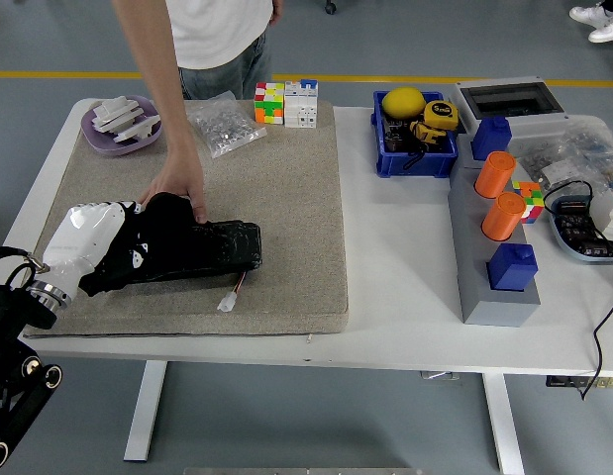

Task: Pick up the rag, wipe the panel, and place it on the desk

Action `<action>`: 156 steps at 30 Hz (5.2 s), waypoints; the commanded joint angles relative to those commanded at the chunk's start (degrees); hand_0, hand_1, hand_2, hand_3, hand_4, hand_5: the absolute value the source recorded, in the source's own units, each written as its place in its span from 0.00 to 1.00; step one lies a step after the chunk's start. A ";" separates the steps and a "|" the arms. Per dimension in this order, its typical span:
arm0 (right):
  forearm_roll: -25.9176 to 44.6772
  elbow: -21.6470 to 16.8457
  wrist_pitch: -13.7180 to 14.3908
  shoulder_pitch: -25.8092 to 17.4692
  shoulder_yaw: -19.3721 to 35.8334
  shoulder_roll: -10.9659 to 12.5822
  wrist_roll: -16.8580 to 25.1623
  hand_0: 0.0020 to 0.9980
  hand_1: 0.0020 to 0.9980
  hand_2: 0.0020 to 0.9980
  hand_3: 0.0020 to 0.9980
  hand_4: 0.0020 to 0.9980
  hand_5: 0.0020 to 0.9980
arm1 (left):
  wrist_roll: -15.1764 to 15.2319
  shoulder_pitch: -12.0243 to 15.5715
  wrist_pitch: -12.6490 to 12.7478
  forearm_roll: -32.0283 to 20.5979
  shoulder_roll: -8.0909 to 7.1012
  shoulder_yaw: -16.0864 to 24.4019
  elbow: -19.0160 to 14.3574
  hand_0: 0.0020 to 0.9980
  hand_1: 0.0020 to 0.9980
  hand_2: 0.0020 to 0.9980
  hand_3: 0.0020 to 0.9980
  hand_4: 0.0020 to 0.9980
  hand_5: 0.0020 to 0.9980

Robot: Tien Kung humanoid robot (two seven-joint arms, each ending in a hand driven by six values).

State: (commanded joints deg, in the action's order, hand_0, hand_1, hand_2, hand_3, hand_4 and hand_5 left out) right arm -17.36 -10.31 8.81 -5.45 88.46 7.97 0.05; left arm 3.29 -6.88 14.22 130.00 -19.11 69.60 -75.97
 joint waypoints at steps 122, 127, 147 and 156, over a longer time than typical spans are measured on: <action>-0.93 0.00 0.41 0.13 1.49 -0.47 -0.20 0.77 0.65 0.68 0.62 1.00 0.50 | -1.41 -5.05 -0.28 0.00 3.27 -11.80 1.10 0.26 0.27 0.55 0.51 0.27 0.00; -1.09 0.00 0.35 0.26 1.57 -0.46 -0.17 0.77 0.65 0.68 0.62 1.00 0.50 | -1.52 -5.58 -0.32 0.00 3.83 -13.81 0.42 0.26 0.27 0.55 0.51 0.27 0.00; -1.69 0.00 0.17 0.45 2.16 -0.48 -0.11 0.77 0.65 0.68 0.62 1.00 0.50 | -1.80 -4.54 -0.19 0.00 3.39 -11.23 1.26 0.26 0.27 0.55 0.51 0.28 0.00; -1.67 0.00 0.08 0.44 2.39 -0.43 -0.03 0.77 0.65 0.68 0.61 1.00 0.50 | -1.86 -2.41 -0.12 0.00 1.85 -6.11 1.85 0.26 0.27 0.55 0.51 0.28 0.00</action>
State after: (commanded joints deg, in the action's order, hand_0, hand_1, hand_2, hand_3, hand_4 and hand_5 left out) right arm -19.03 -10.31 8.89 -5.01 90.86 7.54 0.02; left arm 1.43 -9.29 14.10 130.00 -17.26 63.48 -74.12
